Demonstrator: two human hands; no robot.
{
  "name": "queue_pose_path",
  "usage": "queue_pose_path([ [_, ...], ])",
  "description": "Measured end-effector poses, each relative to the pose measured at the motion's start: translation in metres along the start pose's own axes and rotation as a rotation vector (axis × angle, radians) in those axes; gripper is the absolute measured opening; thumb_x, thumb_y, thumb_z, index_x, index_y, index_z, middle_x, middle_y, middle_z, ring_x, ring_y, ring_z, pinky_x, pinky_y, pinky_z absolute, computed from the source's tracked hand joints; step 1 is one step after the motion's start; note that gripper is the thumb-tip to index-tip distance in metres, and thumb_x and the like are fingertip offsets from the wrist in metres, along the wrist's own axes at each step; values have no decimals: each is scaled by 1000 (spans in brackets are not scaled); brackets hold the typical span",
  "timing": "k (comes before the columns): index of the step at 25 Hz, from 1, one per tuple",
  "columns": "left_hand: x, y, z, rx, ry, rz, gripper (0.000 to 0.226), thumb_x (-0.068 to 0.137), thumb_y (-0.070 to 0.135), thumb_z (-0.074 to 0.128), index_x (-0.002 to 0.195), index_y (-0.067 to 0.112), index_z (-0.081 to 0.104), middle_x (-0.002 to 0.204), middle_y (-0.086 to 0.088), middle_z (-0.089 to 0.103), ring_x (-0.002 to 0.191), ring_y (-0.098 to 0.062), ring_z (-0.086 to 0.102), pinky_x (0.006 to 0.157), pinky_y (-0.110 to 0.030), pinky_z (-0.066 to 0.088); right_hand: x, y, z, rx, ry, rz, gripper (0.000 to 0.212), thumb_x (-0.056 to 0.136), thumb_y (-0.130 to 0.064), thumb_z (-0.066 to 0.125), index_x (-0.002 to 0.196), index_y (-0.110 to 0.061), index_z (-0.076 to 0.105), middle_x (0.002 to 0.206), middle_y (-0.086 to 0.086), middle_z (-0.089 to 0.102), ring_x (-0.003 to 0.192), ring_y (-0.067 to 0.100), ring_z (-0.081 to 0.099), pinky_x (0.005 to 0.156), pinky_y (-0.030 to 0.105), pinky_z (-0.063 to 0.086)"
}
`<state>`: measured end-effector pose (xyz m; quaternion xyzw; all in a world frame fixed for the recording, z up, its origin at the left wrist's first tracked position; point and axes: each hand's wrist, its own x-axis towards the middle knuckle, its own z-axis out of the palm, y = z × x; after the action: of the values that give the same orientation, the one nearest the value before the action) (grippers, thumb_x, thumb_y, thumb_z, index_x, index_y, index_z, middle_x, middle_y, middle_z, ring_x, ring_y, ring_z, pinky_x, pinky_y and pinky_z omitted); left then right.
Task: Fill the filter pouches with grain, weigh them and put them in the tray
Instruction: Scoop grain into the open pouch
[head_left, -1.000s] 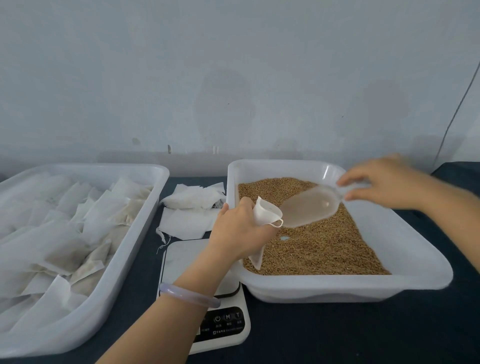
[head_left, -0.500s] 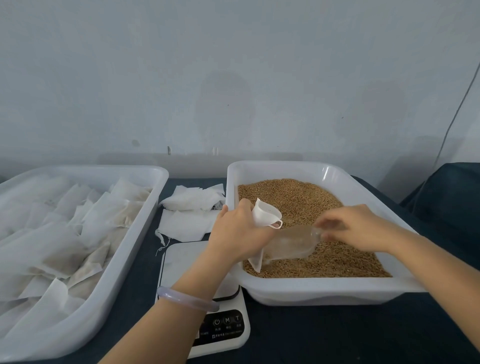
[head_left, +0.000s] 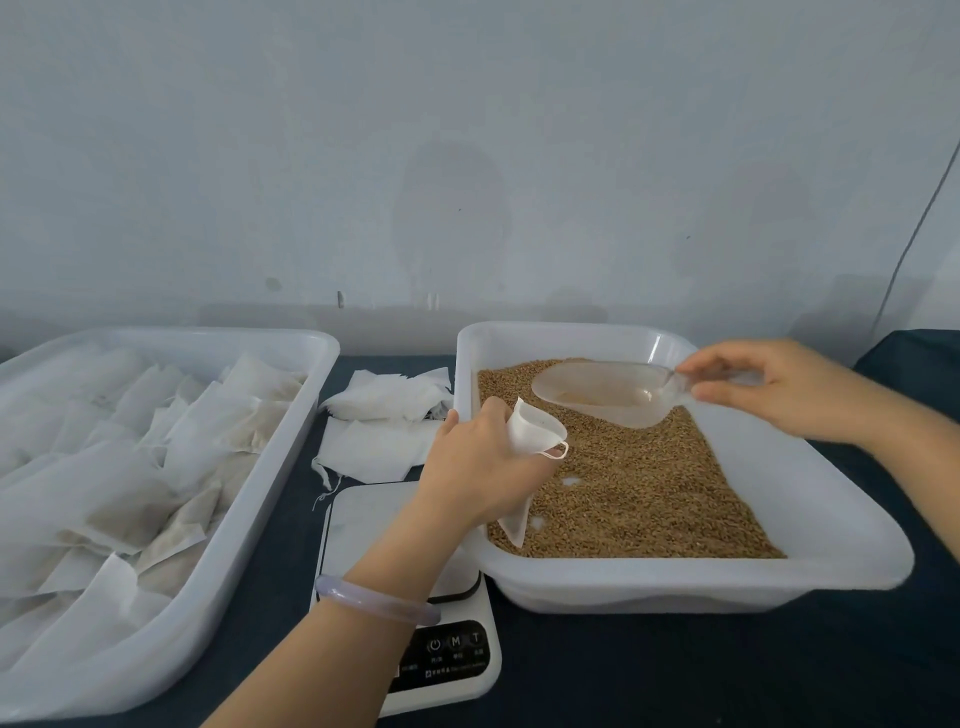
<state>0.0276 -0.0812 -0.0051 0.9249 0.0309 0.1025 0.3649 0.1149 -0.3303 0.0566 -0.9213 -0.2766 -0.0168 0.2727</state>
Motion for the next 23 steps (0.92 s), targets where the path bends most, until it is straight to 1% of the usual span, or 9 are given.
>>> queue_pose_path([
  [7, 1, -2, 1, -21, 9, 3, 35, 84, 46, 58, 98, 18, 44, 75, 14, 43, 82, -18, 41, 108, -44, 31, 7, -30, -32, -194, 12, -98, 21, 77, -37, 65, 95, -48, 59, 98, -35, 56, 89, -32, 44, 78, 5, 26],
  [10, 2, -4, 3, -20, 16, 9, 33, 84, 45, 58, 96, 17, 45, 75, 13, 46, 80, -16, 43, 107, -43, 32, 7, -32, -35, -230, 37, -114, 21, 76, -39, 66, 93, -50, 59, 96, -36, 56, 91, -28, 45, 80, 6, 27],
  [12, 5, -6, 3, -53, 14, 13, 27, 86, 42, 58, 95, 17, 51, 76, 10, 54, 85, -18, 51, 106, -44, 34, 7, -27, -31, -206, 40, -81, 18, 79, -37, 65, 93, -47, 59, 98, -33, 58, 94, -20, 50, 81, 8, 30],
  [14, 6, -10, 2, -282, -20, 14, 16, 90, 31, 58, 89, 16, 61, 78, 4, 65, 86, -19, 61, 98, -43, 43, 6, -16, -17, -201, -30, 11, 16, 83, -32, 65, 94, -42, 58, 100, -26, 59, 97, -6, 55, 85, 17, 37],
  [15, 5, -13, -1, -436, -44, 10, 15, 91, 25, 58, 88, 12, 66, 79, 2, 70, 81, -16, 65, 89, -38, 49, 5, -8, -5, -230, -98, 60, 15, 84, -32, 65, 95, -40, 57, 101, -23, 59, 98, 0, 56, 87, 21, 39],
  [17, 4, -17, -12, -638, -85, 30, 18, 92, 18, 58, 96, 6, 71, 84, 1, 73, 75, -8, 68, 72, -22, 51, 1, 6, 24, -296, -247, 129, 13, 86, -34, 62, 95, -38, 55, 101, -22, 57, 100, 1, 55, 88, 22, 41],
  [19, 4, -21, -29, -725, -104, 99, 20, 91, 20, 58, 103, 10, 71, 92, 1, 73, 83, -6, 68, 71, -14, 50, -2, 14, 49, -290, -341, 179, 12, 87, -33, 61, 95, -37, 54, 102, -22, 57, 100, 1, 56, 86, 19, 43],
  [21, 6, -23, -48, -808, -145, 158, 20, 87, 25, 60, 98, 13, 72, 103, 5, 72, 93, -9, 66, 77, -20, 52, -2, 19, 62, -276, -388, 228, 12, 87, -30, 63, 93, -35, 54, 103, -18, 59, 99, 2, 57, 86, 20, 45],
  [23, 7, -23, -66, -861, -235, 173, 17, 85, 24, 60, 91, 16, 74, 114, 7, 69, 103, -10, 65, 82, -26, 54, 1, 12, 66, -336, -393, 228, 13, 85, -35, 64, 96, -35, 56, 108, -16, 59, 99, 2, 56, 87, 21, 45],
])
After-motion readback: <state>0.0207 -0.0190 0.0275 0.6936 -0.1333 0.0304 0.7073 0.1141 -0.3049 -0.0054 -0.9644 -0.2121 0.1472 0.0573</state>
